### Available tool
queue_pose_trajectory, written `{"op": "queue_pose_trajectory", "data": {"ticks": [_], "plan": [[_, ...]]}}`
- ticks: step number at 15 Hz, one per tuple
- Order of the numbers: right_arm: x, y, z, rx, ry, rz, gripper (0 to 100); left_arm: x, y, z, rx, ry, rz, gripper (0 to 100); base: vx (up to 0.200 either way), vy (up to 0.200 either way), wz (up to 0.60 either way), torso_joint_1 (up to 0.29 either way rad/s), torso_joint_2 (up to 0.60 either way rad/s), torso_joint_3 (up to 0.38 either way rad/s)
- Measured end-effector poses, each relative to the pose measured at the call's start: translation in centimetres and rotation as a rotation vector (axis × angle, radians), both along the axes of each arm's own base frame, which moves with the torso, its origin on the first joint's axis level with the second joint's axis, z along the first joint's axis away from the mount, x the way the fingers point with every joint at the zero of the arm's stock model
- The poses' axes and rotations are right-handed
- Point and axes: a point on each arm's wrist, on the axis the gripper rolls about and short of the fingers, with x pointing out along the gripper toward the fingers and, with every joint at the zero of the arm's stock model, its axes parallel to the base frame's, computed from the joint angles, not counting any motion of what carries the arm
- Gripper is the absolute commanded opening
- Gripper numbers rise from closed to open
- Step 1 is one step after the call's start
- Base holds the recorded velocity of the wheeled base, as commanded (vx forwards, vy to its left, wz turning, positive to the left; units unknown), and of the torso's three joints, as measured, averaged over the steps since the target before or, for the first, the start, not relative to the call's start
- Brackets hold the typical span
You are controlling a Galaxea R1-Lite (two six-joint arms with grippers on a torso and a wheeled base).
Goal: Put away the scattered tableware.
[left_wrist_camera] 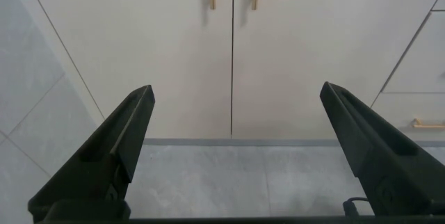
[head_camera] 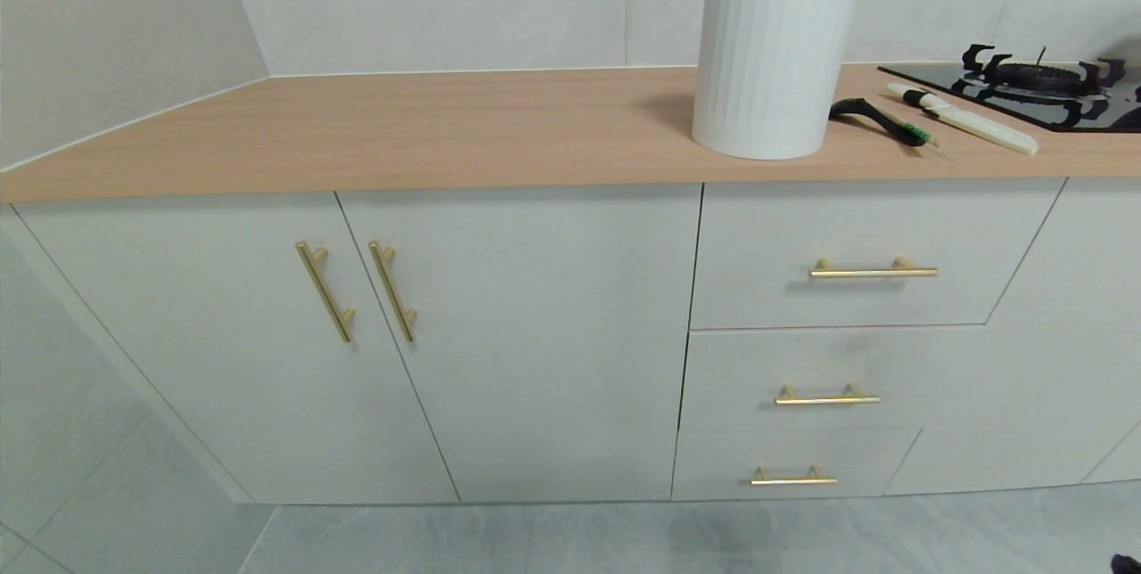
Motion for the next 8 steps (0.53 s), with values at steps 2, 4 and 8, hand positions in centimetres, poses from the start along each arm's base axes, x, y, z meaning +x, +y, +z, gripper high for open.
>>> {"op": "queue_pose_trajectory", "data": {"ticks": [2, 4, 8], "plan": [[4.2, 0.5, 1.2, -0.007, 0.12, 0.037, 100, 0.0, 0.0, 0.0, 0.0, 0.0, 0.0, 100, 0.0, 0.0, 0.0, 0.0, 0.0, 0.0], [9.2, 1.3, 1.3, -0.012, 0.199, 0.064, 100, 0.0, 0.0, 0.0, 0.0, 0.0, 0.0, 100, 0.0, 0.0, 0.0, 0.0, 0.0, 0.0], [19.0, 3.0, -1.6, -0.022, 0.255, 0.088, 100, 0.0, 0.0, 0.0, 0.0, 0.0, 0.0, 100, 0.0, 0.0, 0.0, 0.0, 0.0, 0.0]]}}
